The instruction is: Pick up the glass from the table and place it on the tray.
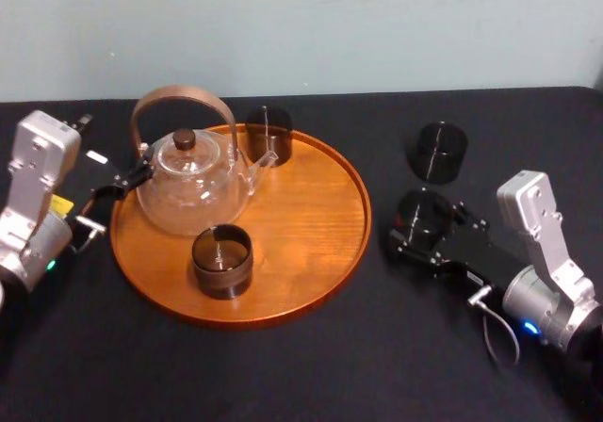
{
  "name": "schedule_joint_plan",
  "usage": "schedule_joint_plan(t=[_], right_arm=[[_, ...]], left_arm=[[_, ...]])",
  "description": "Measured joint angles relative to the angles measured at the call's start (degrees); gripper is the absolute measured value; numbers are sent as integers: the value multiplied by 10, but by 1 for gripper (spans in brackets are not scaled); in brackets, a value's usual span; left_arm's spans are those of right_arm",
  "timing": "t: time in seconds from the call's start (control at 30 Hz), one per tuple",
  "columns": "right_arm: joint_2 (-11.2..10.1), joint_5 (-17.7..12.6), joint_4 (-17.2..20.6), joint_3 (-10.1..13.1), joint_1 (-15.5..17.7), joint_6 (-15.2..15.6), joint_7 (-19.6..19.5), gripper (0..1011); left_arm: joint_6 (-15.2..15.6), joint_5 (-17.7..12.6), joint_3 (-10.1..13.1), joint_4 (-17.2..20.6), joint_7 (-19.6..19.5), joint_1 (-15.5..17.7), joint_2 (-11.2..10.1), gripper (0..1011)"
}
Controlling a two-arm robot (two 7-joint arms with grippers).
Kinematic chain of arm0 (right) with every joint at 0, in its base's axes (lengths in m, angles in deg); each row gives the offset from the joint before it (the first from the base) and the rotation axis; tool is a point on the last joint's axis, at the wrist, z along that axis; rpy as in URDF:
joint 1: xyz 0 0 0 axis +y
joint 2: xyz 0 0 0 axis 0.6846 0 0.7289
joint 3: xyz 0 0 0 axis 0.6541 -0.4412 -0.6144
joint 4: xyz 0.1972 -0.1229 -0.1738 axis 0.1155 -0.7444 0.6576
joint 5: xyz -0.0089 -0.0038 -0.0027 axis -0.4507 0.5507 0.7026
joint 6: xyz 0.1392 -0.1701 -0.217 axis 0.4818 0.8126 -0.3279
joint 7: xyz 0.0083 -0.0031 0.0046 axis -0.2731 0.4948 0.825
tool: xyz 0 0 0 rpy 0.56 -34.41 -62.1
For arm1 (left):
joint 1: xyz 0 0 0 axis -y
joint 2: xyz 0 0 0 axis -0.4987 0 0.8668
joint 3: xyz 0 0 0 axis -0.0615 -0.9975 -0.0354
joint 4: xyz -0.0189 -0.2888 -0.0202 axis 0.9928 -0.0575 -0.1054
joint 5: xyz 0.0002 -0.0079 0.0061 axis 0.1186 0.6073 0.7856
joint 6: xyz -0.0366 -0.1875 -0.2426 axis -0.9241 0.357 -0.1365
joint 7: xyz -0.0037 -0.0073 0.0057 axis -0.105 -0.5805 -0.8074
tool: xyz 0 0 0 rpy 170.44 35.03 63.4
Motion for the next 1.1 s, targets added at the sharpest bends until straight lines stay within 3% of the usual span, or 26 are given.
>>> schedule_joint_plan(t=[0.2, 0.47, 1.1], right_arm=[[-2, 4, 28, -3, -3, 7, 2, 908], [6, 14, 39, -23, -20, 18, 8, 908], [47, 28, 0, -82, -71, 17, 22, 908]], left_arm=[[0, 0, 0, 0, 0, 0, 0, 1009], [0, 0, 0, 0, 0, 0, 0, 1009], [0, 0, 0, 0, 0, 0, 0, 1009]])
